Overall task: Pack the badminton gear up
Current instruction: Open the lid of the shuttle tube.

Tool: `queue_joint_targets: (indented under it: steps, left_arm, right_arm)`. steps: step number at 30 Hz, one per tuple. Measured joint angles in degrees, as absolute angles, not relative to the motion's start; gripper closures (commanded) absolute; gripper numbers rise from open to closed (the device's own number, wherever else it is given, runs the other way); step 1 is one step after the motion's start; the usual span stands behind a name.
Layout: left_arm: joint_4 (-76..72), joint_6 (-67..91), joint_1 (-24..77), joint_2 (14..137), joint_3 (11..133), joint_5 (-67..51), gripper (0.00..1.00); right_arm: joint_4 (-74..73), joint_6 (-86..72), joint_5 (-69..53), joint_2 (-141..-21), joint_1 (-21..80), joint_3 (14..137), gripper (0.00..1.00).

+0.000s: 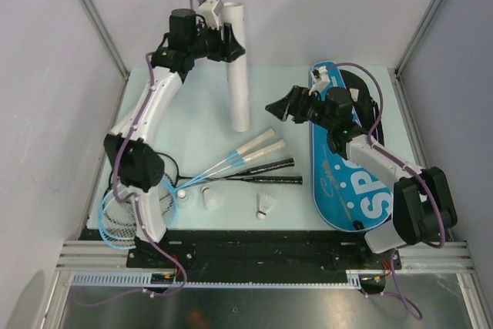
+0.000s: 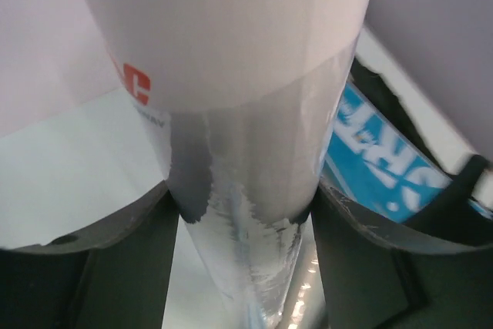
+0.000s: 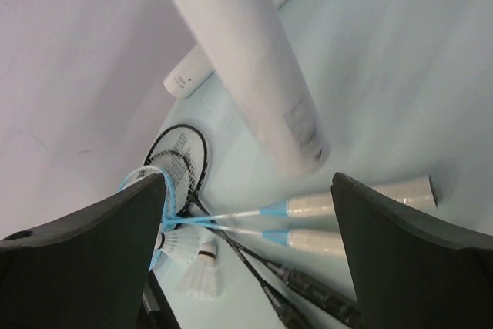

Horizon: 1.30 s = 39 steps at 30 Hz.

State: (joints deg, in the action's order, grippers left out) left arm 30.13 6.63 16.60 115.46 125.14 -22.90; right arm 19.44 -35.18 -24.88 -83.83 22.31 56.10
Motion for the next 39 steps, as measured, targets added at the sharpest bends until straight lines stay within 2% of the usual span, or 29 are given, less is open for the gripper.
queue_joint_targets:
  steps: [6,15,20,23,24,27,28,30,31,33,39]
  left_arm:
    - [14.61,15.75,16.84,102.59,104.92,-30.92,0.55]
    - [-1.76,24.60,20.14,96.99,85.76,-32.10,0.55]
    - [-6.11,25.71,24.43,92.86,81.36,-29.12,0.55]
    - [-8.58,25.87,25.76,91.11,81.03,-27.59,0.53]
    - [-8.82,25.45,25.96,90.63,80.84,-26.74,0.51]
    - [-10.11,25.98,25.96,90.15,79.83,-24.62,0.36]
    - [-10.50,25.87,25.91,89.97,79.35,-24.40,0.28]
    - [-10.85,25.43,26.04,89.12,77.97,-23.86,0.20]
    - [-11.09,25.54,26.11,88.71,77.41,-23.53,0.00]
    - [-11.51,25.98,26.09,87.53,76.71,-23.03,0.00]
    - [-10.74,23.81,26.15,78.94,74.04,-20.91,0.00]
  right_arm:
    - [27.42,-30.81,-31.88,-85.73,18.98,57.82,0.05]
    - [26.68,-10.41,-33.10,-88.95,24.27,66.30,0.05]
    - [25.50,-3.73,-29.28,-92.51,27.53,67.68,0.07]
    - [24.80,-0.32,-25.71,-94.04,28.69,67.68,0.13]
    - [25.04,0.69,-24.93,-94.19,28.93,67.83,0.23]
    - [25.19,5.76,-23.31,-94.17,29.85,68.31,0.43]
    - [24.80,7.18,-22.24,-94.17,30.24,68.36,0.47]
    - [23.94,9.80,-21.96,-94.17,30.26,68.36,0.54]
    - [23.62,11.29,-22.31,-94.17,30.26,68.36,0.55]
    - [23.64,13.82,-23.14,-94.26,29.82,68.36,0.61]
    - [23.64,18.35,-26.96,-95.85,25.76,68.36,0.61]
